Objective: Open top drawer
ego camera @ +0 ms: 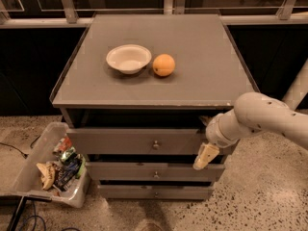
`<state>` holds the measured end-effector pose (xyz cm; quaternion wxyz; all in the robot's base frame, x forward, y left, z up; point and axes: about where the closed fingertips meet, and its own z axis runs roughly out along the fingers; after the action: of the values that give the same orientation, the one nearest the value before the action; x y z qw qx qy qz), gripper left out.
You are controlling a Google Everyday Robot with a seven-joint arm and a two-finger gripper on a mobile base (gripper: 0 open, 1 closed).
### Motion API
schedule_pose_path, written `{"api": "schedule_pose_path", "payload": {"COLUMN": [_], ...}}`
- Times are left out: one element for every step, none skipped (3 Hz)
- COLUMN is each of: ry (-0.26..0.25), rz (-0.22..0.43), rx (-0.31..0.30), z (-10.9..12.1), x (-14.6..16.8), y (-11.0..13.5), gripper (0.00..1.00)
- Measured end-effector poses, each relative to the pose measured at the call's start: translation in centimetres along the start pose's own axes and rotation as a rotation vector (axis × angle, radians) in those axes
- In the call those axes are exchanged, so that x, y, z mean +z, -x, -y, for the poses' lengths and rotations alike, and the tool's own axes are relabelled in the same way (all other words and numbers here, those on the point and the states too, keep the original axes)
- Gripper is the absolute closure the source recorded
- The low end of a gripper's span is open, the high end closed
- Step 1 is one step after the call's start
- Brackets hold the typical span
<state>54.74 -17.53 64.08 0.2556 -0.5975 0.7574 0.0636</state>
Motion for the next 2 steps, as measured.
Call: {"api": "schedule_pose_path", "payload": {"ry": [0.0, 0.001], "rz": [0.0, 0.0], "rx": [0.0, 0.0], "z": [-0.01, -0.01], "x": [0.03, 0.03], "y": [-0.01, -0.01], "gripper": [0.0, 0.18]}}
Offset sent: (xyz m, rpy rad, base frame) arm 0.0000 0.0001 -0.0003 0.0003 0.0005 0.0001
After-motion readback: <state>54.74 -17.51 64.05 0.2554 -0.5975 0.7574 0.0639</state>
